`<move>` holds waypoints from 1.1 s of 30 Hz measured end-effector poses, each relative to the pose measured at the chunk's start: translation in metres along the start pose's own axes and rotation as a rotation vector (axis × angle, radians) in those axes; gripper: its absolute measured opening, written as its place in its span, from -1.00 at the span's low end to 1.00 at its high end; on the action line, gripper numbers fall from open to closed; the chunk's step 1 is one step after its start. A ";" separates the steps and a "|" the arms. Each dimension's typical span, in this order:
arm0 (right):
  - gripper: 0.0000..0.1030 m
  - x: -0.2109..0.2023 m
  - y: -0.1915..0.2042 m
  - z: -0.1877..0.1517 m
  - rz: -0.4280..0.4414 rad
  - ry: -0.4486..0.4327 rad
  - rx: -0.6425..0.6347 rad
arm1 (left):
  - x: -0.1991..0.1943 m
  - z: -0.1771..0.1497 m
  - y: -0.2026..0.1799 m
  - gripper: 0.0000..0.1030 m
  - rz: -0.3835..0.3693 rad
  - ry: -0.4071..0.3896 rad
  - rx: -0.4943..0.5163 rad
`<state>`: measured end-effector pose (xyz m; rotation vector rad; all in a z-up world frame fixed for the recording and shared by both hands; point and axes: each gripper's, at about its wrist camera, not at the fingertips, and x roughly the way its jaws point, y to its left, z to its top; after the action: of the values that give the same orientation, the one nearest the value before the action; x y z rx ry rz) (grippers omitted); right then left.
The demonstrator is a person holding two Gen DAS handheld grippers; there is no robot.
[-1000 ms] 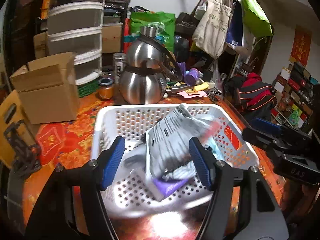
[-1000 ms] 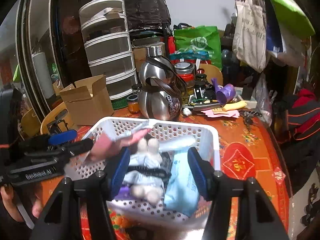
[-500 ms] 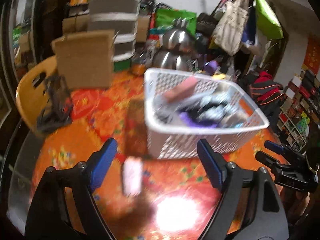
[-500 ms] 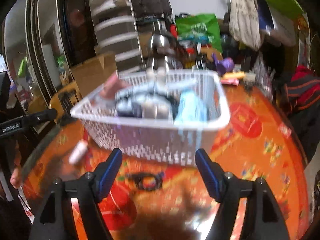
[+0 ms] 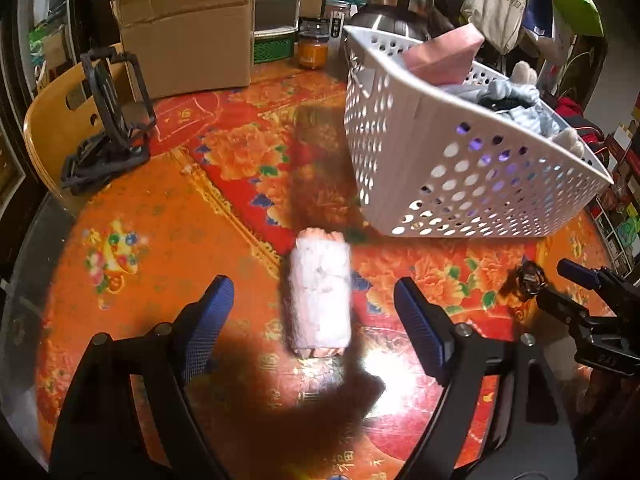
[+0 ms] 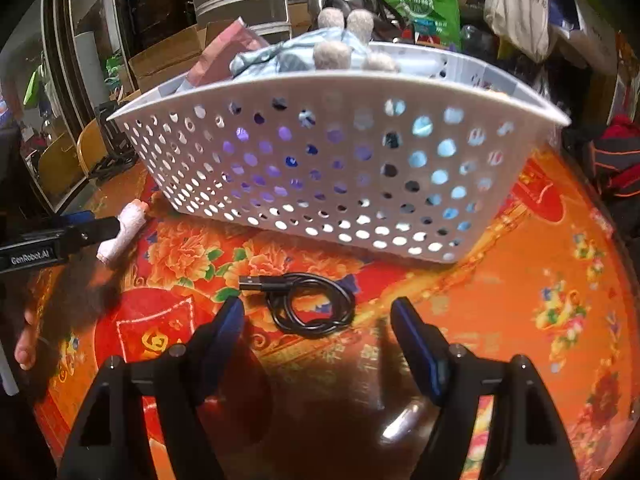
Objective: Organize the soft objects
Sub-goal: 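Grasp the pink rolled towel with the left gripper while the right gripper grasps the black cable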
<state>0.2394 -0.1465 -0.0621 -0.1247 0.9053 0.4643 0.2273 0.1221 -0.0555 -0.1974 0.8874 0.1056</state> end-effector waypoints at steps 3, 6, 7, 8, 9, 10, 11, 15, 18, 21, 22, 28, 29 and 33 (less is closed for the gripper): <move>0.46 0.007 0.001 0.000 0.004 0.021 -0.001 | 0.010 0.001 -0.001 0.56 0.004 0.009 -0.001; 0.46 0.015 0.004 0.002 0.005 0.043 -0.009 | 0.016 0.000 0.000 0.56 0.000 0.024 0.005; 0.46 0.016 0.005 0.002 -0.002 0.040 -0.015 | 0.018 0.001 0.000 0.56 -0.001 0.029 0.007; 0.46 0.017 0.006 0.003 -0.001 0.040 -0.014 | 0.018 0.001 0.000 0.56 -0.004 0.030 0.006; 0.46 0.018 0.006 0.004 0.005 0.043 -0.012 | 0.020 0.000 0.001 0.56 -0.009 0.031 0.006; 0.46 0.021 0.009 0.005 -0.002 0.042 -0.018 | 0.021 0.001 0.001 0.56 -0.010 0.032 0.007; 0.46 0.023 0.011 0.006 -0.015 0.043 -0.024 | 0.022 0.001 0.001 0.56 -0.010 0.034 0.006; 0.24 0.030 0.020 0.008 -0.050 0.048 -0.050 | 0.030 0.001 0.004 0.56 -0.007 0.052 0.006; 0.04 0.031 0.022 0.009 -0.061 0.041 -0.050 | 0.034 0.000 0.003 0.56 -0.006 0.058 0.008; 0.03 0.031 0.024 0.010 -0.064 0.041 -0.057 | 0.035 0.000 0.002 0.56 0.012 0.051 0.014; 0.03 0.030 0.024 0.010 -0.065 0.040 -0.059 | 0.036 0.000 0.001 0.56 0.017 0.049 0.015; 0.01 0.021 0.017 0.006 -0.037 0.034 -0.040 | 0.036 -0.001 -0.002 -0.41 0.070 0.019 0.040; 0.00 0.019 0.015 0.006 -0.030 0.032 -0.033 | 0.034 -0.001 -0.003 -0.41 0.064 0.010 0.043; 0.00 0.012 0.007 0.005 -0.015 0.004 -0.010 | 0.028 -0.003 -0.004 -0.41 0.048 -0.007 0.040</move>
<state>0.2463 -0.1343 -0.0676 -0.1417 0.9058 0.4546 0.2436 0.1179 -0.0791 -0.1390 0.8866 0.1328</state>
